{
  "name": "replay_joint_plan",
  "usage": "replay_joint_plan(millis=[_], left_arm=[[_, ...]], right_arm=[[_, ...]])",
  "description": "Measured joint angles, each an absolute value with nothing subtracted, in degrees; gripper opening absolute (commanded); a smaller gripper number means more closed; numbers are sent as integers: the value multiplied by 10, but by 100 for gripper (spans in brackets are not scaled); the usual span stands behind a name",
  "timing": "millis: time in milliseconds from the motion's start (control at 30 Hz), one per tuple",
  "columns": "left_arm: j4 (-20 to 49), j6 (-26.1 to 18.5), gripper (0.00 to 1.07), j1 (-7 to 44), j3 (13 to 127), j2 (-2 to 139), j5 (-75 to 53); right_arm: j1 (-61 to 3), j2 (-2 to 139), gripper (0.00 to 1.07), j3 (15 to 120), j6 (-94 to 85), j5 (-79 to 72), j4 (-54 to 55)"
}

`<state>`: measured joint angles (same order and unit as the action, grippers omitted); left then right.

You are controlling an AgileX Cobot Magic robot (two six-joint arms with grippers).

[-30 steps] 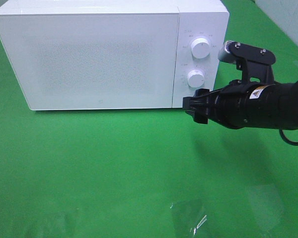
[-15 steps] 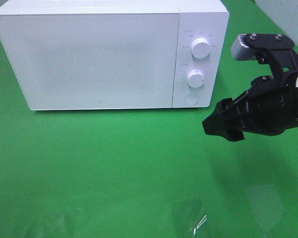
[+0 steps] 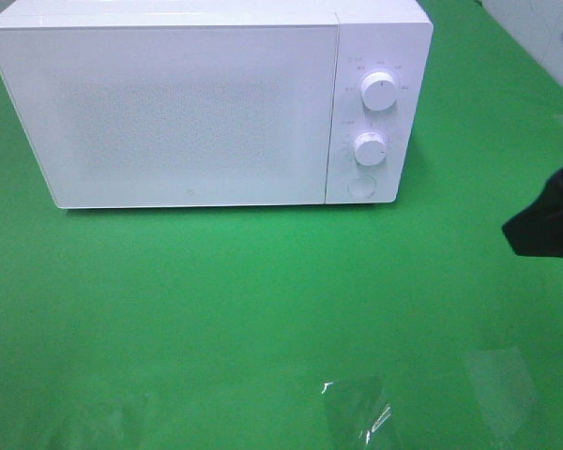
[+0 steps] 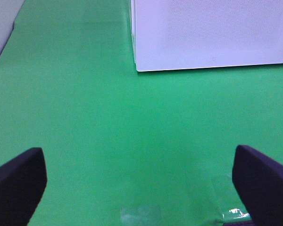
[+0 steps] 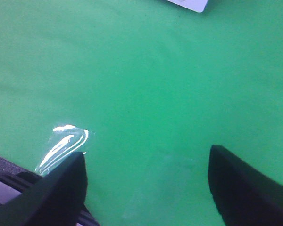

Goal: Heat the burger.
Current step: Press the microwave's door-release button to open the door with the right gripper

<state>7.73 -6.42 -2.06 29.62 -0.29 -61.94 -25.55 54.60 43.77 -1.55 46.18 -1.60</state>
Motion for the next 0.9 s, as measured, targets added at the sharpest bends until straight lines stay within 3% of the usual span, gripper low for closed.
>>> replay_joint_plan(millis=[300,367,467,900], left_arm=[[77,-64,100,-21,296,-3,-619],[77,-64,100,-21,296,-3,-619],[77,-64,100,-21,296,-3,-619],[77,-64,100,-21,296,-3,-619]], right_arm=[[-256,395,70,425,-12,531,-38],[-256,320,78,403,-11,542,-48],[-253,302,79,396,-10,543,-48],[-99,85,76,318,0,546,-15]])
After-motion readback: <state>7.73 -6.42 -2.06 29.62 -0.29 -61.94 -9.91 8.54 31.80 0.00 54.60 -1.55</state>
